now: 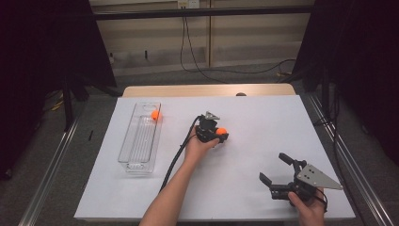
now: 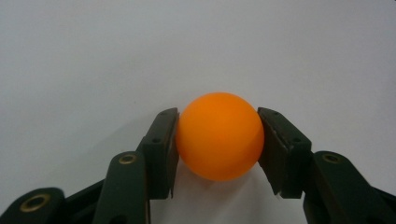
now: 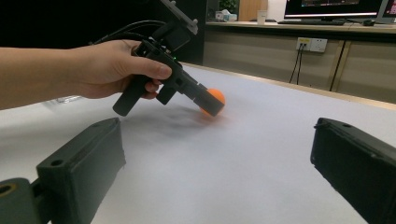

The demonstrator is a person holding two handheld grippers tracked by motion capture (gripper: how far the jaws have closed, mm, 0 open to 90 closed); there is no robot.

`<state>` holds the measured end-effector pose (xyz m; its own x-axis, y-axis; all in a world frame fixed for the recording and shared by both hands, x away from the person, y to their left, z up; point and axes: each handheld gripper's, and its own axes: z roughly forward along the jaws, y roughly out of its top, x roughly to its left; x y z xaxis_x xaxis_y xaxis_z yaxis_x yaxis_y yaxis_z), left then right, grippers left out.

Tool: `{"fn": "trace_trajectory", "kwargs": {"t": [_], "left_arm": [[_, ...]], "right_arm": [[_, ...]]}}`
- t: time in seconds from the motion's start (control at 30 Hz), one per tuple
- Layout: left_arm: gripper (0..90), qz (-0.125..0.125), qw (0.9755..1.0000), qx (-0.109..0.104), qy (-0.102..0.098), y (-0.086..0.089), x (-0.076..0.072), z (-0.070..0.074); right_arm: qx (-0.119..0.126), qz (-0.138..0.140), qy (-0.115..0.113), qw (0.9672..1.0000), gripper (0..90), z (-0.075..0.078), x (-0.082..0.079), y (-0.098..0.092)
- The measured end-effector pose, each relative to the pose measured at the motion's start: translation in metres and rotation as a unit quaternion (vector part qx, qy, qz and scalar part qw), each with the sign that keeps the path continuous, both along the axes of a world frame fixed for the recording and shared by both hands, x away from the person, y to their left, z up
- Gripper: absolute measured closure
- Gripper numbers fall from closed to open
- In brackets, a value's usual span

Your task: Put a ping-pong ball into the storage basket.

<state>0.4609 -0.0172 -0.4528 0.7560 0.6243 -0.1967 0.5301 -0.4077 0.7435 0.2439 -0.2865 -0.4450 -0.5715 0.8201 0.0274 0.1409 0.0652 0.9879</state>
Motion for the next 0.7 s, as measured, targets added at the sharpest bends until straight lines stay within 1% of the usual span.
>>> {"fn": "trace_trajectory", "kwargs": {"t": [0.07, 0.17, 0.33, 0.43, 0.53, 0.6, 0.7], "left_arm": [[50.8, -0.001, 1.0, -0.004, 0.002, 0.002, -0.001, 0.002], [50.8, -0.004, 1.0, 0.0, -0.001, 0.005, -0.003, 0.005], [50.8, -0.005, 1.0, -0.003, -0.007, 0.008, -0.007, 0.012], [50.8, -0.005, 1.0, 0.002, -0.007, 0.011, -0.008, 0.015], [50.8, -0.009, 0.9998, 0.009, -0.013, 0.012, -0.01, 0.018], [50.8, -0.011, 0.9998, 0.007, -0.016, 0.013, -0.012, 0.02], [50.8, -0.013, 0.9998, 0.007, -0.014, 0.015, -0.013, 0.021]], "right_arm": [[0.001, 0.0, 0.001, 1.0, 2.3, 0.0, 0.0, 0.0], [-0.001, 0.001, 0.0, 1.0, 2.3, 0.0, 0.0, 0.0], [0.0, 0.001, 0.0, 1.0, 2.3, 0.0, 0.0, 0.0], [0.0, 0.001, 0.0, 1.0, 2.3, 0.0, 0.0, 0.0], [-0.001, 0.001, 0.0, 1.0, 2.3, 0.0, 0.0, 0.0], [0.0, 0.001, 0.0, 1.0, 2.3, 0.0, 0.0, 0.0], [0.002, 0.001, 0.0, 1.0, 2.3, 0.0, 0.0, 0.0]]}}
